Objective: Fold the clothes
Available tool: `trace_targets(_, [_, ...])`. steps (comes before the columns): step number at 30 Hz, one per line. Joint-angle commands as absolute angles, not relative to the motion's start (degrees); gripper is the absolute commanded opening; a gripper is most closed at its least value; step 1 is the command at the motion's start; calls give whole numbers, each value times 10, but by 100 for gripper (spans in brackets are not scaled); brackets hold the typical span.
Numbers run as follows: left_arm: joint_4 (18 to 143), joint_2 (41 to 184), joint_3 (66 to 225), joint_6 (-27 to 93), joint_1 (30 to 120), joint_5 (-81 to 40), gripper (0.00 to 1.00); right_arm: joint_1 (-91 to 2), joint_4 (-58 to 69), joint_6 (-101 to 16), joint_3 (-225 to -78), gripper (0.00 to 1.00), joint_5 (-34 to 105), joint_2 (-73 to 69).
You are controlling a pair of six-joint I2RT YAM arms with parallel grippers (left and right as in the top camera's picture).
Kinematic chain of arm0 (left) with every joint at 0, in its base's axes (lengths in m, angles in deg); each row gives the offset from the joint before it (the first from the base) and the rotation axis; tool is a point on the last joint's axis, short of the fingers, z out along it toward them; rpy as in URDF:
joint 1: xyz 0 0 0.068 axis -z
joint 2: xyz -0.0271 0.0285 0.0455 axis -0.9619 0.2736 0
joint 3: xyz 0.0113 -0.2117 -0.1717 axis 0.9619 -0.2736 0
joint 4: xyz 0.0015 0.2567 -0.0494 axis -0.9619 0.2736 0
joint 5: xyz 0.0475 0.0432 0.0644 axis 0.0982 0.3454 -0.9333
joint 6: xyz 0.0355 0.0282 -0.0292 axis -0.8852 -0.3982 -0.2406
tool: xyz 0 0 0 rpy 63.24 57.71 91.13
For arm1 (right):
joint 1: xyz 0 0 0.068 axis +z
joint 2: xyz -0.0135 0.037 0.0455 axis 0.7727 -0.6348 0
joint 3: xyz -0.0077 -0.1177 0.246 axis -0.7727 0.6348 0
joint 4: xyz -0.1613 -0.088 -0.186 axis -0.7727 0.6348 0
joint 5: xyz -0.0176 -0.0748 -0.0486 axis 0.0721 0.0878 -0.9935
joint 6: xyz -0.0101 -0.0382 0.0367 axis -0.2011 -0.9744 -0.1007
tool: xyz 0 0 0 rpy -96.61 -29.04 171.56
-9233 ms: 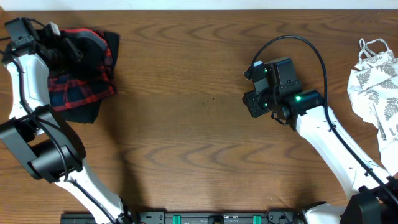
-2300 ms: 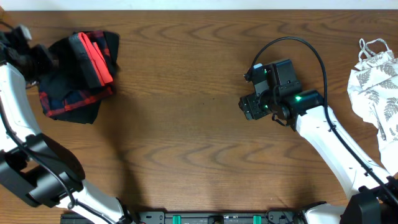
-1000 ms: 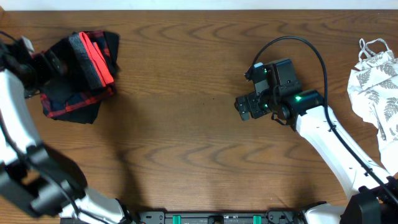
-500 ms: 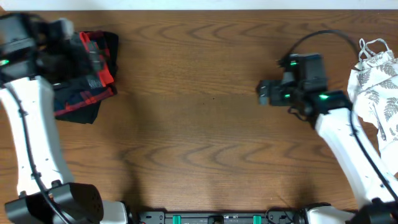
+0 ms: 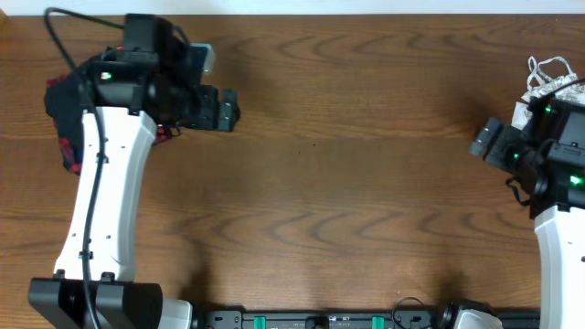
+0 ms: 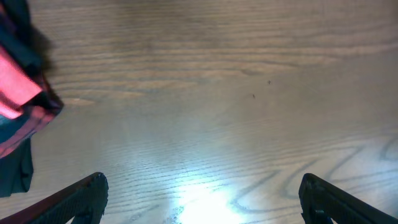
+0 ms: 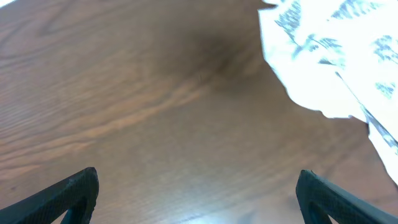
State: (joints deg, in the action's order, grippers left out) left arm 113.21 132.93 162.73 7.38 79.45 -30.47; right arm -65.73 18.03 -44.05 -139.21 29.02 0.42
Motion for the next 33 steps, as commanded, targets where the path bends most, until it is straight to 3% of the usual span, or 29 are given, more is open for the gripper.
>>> trace_targets(1, [1136, 1330, 1626, 67, 808, -331, 98, -677, 189, -432, -1391, 99, 283, 1])
trace_targets(33, [1144, 1330, 1626, 67, 813, -330, 98, -679, 224, -437, -1391, 99, 282, 1])
